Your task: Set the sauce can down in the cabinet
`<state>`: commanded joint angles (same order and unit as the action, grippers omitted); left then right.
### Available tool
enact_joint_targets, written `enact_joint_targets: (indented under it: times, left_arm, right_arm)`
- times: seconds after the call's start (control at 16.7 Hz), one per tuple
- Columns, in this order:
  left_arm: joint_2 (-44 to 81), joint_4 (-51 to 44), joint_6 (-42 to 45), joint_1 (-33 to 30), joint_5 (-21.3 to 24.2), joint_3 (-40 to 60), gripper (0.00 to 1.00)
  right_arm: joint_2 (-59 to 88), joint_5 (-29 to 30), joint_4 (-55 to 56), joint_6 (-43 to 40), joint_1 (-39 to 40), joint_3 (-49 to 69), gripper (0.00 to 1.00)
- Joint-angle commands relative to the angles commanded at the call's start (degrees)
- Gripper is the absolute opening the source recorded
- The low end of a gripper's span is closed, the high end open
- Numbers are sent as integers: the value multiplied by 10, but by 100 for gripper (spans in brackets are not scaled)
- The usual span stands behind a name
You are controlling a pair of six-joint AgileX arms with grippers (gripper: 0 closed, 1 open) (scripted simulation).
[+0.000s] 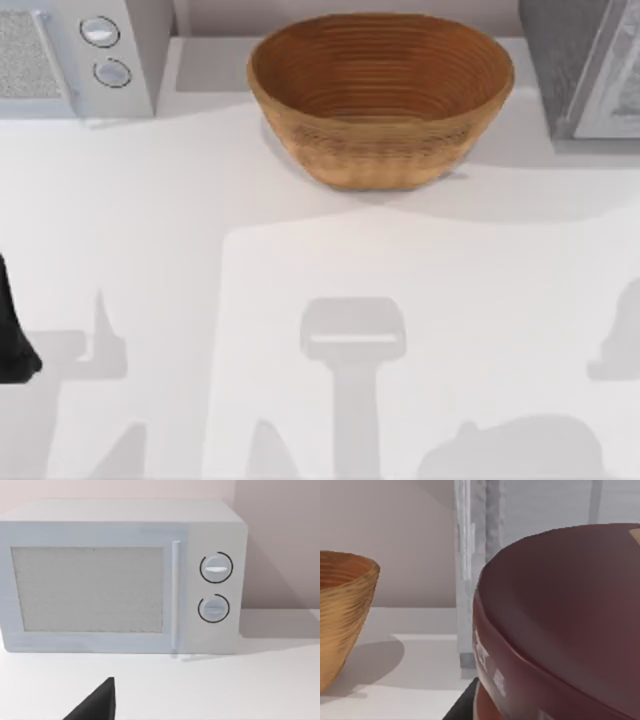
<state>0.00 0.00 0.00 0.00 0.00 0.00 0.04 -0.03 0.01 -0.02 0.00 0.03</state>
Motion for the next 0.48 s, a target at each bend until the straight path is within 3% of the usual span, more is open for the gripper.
enact_joint_targets:
  times: [0.48]
  left_arm:
    - [0, 0, 0, 0, 0, 0, 100]
  right_arm:
    - [35, 4, -13, 5, 7, 38, 0]
